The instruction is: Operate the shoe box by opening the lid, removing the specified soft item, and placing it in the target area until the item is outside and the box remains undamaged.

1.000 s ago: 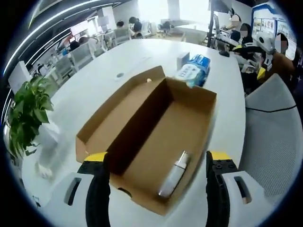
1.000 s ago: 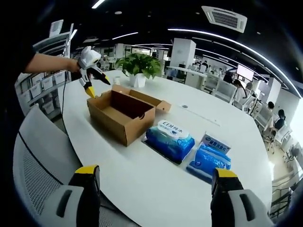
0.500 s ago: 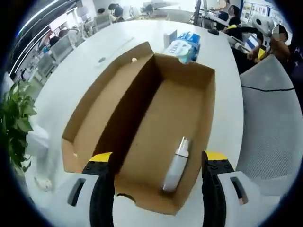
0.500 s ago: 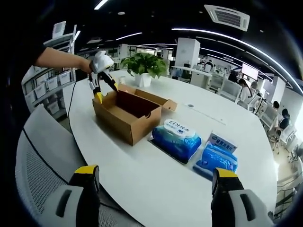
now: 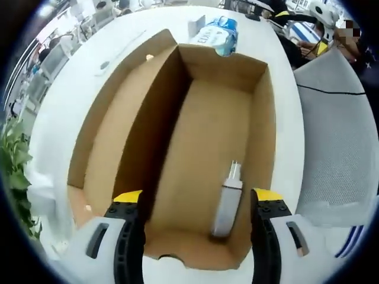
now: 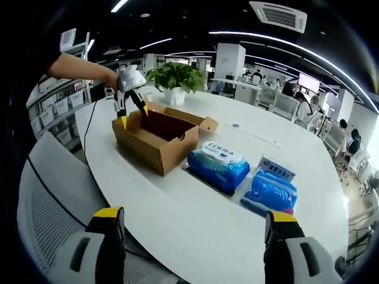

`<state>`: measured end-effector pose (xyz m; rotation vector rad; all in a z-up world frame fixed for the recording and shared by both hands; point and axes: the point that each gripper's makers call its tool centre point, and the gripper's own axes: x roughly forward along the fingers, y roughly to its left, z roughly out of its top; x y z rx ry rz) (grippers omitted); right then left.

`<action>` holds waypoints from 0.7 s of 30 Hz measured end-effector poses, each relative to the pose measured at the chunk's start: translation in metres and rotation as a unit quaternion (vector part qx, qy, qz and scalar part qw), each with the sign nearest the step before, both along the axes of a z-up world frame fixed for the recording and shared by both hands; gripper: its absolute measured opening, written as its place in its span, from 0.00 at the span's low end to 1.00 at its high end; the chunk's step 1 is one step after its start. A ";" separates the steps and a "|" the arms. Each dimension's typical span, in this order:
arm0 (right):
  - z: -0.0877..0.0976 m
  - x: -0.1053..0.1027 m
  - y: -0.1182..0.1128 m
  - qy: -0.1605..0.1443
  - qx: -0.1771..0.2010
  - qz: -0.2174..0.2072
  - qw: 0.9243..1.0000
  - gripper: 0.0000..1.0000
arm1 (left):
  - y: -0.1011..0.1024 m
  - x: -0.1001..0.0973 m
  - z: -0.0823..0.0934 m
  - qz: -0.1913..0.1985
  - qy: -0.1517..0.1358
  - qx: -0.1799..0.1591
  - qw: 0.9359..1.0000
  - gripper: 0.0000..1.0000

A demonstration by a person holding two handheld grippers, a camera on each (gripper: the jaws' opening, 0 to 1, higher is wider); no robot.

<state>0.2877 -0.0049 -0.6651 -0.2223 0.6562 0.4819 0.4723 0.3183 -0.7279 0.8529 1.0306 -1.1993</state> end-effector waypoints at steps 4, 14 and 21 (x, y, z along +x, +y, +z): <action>-0.002 -0.001 -0.002 0.002 0.000 -0.003 1.000 0.98 | 0.001 -0.005 -0.009 -0.024 0.009 0.023 0.999 0.72; -0.006 0.000 -0.006 0.007 -0.003 -0.010 1.000 0.98 | 0.005 -0.014 -0.029 -0.090 0.032 0.064 0.993 0.65; -0.007 0.001 -0.012 0.007 -0.005 -0.021 1.000 0.97 | 0.009 -0.021 -0.042 -0.115 0.047 0.086 0.989 0.61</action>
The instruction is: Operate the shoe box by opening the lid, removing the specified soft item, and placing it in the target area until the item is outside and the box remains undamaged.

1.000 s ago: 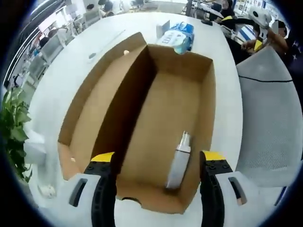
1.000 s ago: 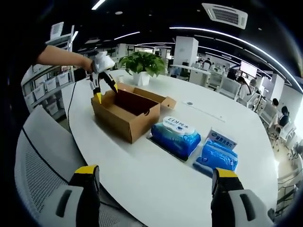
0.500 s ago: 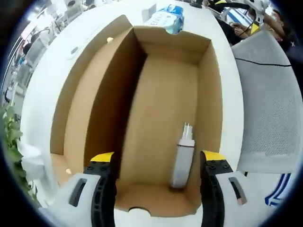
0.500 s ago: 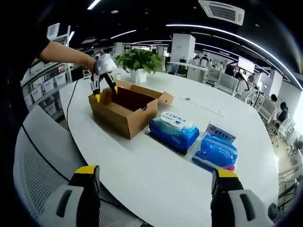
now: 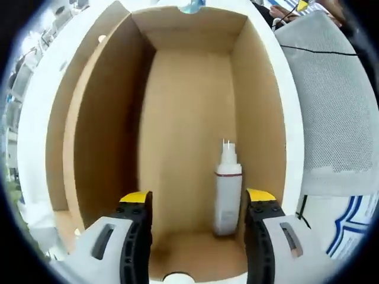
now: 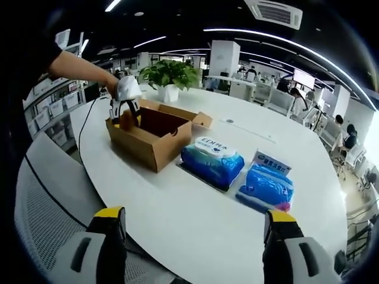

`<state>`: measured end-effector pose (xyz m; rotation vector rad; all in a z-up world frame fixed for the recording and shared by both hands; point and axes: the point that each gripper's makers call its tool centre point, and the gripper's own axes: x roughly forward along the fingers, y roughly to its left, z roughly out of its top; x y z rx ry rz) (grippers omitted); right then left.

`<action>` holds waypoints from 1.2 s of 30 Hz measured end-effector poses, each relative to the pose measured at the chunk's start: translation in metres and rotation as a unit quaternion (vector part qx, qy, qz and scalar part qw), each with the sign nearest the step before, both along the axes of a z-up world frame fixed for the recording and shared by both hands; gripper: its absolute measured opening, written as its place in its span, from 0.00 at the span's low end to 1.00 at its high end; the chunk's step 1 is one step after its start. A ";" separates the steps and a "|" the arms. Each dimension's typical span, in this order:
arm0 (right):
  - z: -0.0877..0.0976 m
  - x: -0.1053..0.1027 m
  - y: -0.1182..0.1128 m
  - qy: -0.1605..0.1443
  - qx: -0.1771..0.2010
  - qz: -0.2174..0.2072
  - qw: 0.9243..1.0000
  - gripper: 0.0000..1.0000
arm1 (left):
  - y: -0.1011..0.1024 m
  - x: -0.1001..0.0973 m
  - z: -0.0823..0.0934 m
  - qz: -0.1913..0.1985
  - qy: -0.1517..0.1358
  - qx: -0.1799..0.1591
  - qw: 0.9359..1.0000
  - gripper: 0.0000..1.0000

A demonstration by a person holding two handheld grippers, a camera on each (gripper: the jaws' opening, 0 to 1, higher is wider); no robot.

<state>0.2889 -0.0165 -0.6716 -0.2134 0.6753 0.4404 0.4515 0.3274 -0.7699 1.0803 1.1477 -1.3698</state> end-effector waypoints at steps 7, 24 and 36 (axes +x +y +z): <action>0.000 -0.001 -0.002 0.001 -0.001 -0.006 1.000 0.96 | -0.002 -0.006 -0.009 -0.014 0.005 -0.002 1.000 0.51; -0.002 0.000 -0.001 0.001 -0.002 -0.008 1.000 0.94 | 0.001 -0.007 -0.014 -0.023 -0.003 -0.007 1.000 0.27; -0.002 -0.003 0.001 0.001 0.006 -0.008 1.000 0.94 | 0.001 -0.007 -0.015 -0.018 -0.021 -0.011 1.000 0.25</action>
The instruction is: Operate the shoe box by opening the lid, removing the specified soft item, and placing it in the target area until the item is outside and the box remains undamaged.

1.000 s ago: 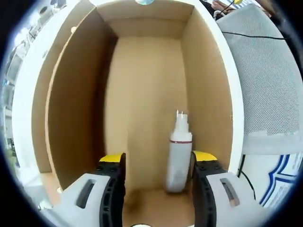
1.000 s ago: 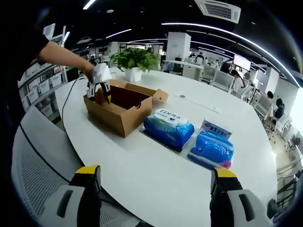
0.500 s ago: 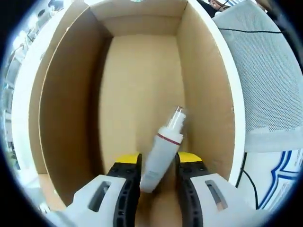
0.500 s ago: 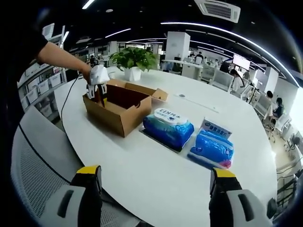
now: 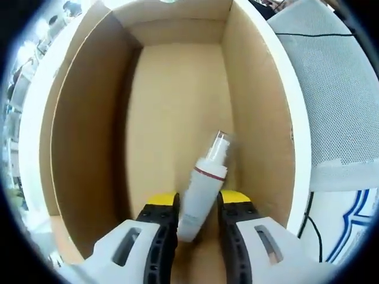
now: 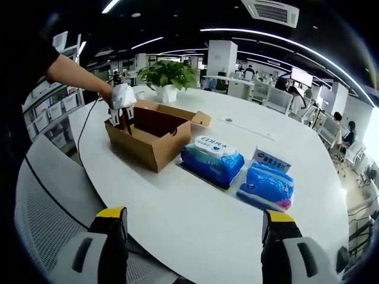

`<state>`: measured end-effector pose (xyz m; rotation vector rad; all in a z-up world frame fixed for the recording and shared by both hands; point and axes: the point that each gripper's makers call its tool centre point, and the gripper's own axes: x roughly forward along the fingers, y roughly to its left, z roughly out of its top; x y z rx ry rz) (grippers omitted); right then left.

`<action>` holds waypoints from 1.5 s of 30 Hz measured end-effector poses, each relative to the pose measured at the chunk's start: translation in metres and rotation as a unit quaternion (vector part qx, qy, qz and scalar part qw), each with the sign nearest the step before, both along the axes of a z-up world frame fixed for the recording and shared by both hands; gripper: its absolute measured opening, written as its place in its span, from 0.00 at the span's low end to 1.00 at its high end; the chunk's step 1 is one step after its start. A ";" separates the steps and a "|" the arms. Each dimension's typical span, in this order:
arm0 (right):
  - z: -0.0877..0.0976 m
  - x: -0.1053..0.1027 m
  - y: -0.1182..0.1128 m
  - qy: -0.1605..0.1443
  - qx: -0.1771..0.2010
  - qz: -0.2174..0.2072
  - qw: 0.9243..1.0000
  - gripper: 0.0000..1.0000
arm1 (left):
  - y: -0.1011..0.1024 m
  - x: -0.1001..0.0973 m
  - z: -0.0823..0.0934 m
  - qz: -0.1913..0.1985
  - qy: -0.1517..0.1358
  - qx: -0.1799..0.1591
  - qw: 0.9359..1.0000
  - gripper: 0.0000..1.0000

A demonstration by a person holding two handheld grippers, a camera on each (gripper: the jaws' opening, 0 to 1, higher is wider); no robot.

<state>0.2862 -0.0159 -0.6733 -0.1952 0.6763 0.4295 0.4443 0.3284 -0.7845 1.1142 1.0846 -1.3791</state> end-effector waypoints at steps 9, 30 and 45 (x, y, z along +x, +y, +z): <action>-0.001 -0.001 0.001 0.001 0.002 0.000 1.000 0.94 | -0.001 0.004 0.002 0.121 0.029 -0.012 0.992 0.21; 0.003 -0.002 0.003 -0.004 0.007 -0.001 1.000 0.93 | 0.000 0.001 0.014 0.152 0.032 -0.010 0.988 0.17; 0.012 0.002 0.010 -0.015 0.020 -0.002 1.000 0.91 | -0.012 0.012 0.042 0.149 -0.002 -0.041 0.988 0.17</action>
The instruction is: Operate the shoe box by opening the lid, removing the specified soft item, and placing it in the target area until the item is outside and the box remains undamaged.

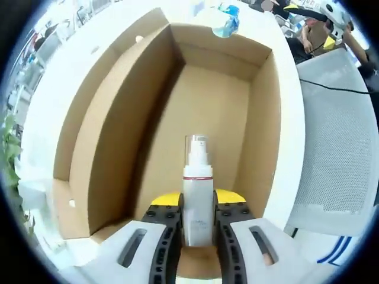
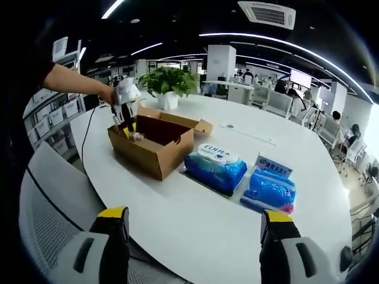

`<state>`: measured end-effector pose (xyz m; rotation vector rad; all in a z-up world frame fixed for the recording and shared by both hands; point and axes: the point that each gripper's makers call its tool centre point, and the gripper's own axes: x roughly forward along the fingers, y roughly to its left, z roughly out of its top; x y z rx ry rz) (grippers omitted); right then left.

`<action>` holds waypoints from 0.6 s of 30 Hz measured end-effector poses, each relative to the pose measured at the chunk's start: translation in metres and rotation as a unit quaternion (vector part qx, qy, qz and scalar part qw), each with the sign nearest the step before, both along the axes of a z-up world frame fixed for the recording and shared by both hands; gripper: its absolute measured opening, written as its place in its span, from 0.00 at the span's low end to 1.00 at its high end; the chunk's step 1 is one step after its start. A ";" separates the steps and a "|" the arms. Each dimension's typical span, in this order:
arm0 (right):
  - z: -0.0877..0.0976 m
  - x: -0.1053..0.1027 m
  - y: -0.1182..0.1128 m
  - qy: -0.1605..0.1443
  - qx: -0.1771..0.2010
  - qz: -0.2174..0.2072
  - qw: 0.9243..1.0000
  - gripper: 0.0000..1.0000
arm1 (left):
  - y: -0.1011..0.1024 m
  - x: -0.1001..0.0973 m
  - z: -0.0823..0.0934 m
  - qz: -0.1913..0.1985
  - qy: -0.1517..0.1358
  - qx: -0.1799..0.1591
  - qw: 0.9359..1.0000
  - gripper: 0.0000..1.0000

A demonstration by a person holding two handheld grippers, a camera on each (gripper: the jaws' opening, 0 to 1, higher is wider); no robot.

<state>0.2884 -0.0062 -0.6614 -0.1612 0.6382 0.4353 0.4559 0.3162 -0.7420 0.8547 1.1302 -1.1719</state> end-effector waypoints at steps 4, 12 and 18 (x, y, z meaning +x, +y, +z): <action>0.003 0.001 0.002 -0.003 0.009 -0.003 1.000 0.91 | 0.000 0.001 0.007 -0.005 -0.012 -0.001 1.000 0.17; 0.008 0.001 0.009 -0.009 0.028 -0.007 1.000 0.87 | 0.000 0.001 0.023 -0.006 -0.028 -0.009 1.000 0.17; 0.011 0.001 0.015 -0.008 0.042 -0.013 0.999 0.85 | -0.002 -0.001 0.035 -0.006 -0.036 -0.019 0.999 0.17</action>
